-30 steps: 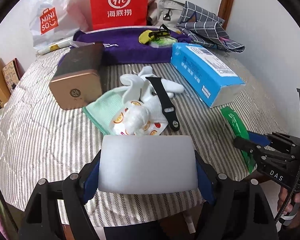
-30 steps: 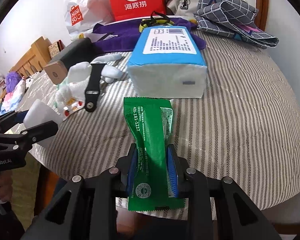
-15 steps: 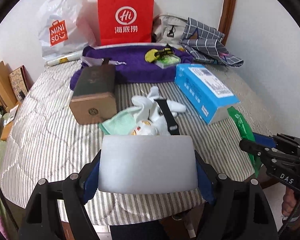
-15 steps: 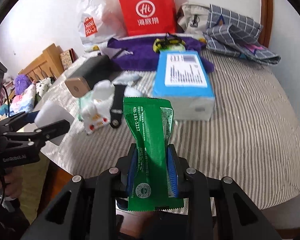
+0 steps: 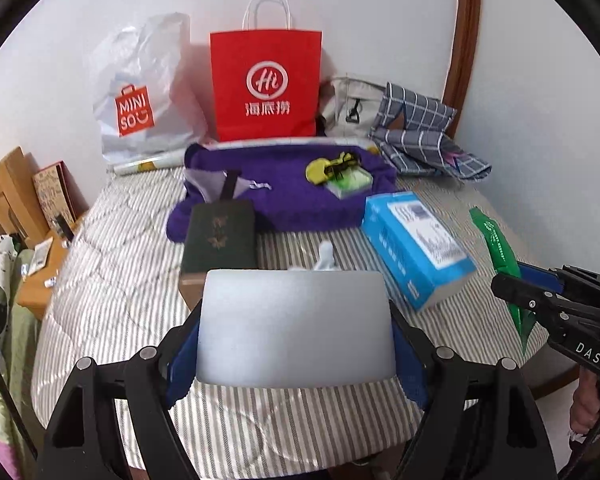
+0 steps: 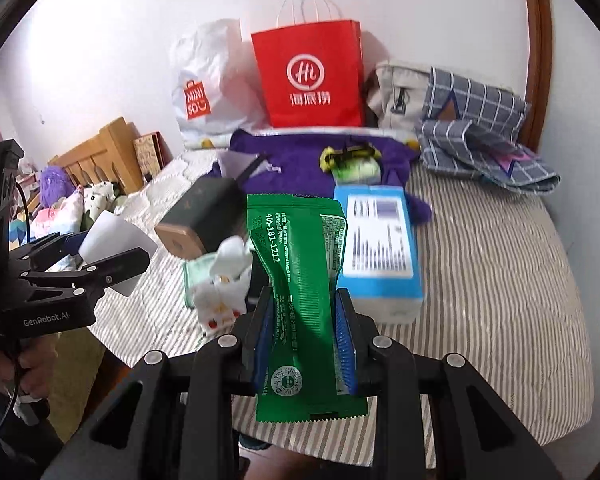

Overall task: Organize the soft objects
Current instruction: 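Carry the green packet with right tool while left tool carries foam block to towel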

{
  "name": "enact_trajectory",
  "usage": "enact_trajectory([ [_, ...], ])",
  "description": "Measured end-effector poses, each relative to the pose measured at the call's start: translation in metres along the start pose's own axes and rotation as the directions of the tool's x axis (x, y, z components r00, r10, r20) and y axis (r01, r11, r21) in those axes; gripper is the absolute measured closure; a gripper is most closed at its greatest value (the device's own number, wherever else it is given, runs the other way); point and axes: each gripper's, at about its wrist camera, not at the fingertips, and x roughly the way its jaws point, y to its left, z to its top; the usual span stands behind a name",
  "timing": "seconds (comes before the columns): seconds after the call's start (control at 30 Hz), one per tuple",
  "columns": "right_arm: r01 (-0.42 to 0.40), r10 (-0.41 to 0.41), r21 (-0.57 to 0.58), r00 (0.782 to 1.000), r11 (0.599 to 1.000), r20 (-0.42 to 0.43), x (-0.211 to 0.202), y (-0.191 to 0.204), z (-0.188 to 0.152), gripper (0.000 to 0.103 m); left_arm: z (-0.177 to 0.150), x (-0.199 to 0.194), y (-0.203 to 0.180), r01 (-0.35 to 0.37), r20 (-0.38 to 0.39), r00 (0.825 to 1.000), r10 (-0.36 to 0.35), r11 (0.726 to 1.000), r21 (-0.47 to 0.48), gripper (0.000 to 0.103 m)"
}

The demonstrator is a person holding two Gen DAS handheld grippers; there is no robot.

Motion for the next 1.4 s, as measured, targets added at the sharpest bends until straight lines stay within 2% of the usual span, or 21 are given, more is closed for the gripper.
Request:
enact_trajectory([
  [0.5, 0.010, -0.010, -0.002, 0.999, 1.000, 0.050, 0.000, -0.006, 0.049, 0.074, 0.041, -0.001, 0.021, -0.027, 0.033, 0.999, 0.028, 0.999, -0.045, 0.023],
  [0.73, 0.014, -0.015, 0.010, 0.998, 1.000, 0.058, 0.007, -0.012, 0.067, 0.074, 0.063, 0.010, 0.027, -0.026, 0.033, 0.999, 0.028, 0.997, -0.067, 0.023],
  [1.2, 0.092, -0.094, 0.036, 0.995, 0.995, 0.042, 0.043, -0.025, 0.110, 0.074, 0.102, 0.044, 0.038, -0.033, 0.020, 0.999, 0.035, 0.996, -0.088, 0.023],
  [1.4, 0.086, -0.088, 0.041, 0.995, 0.995, 0.049, 0.058, -0.029, 0.127, 0.074, 0.120, 0.062, 0.042, -0.045, 0.014, 0.999, 0.046, 0.995, -0.091, 0.023],
])
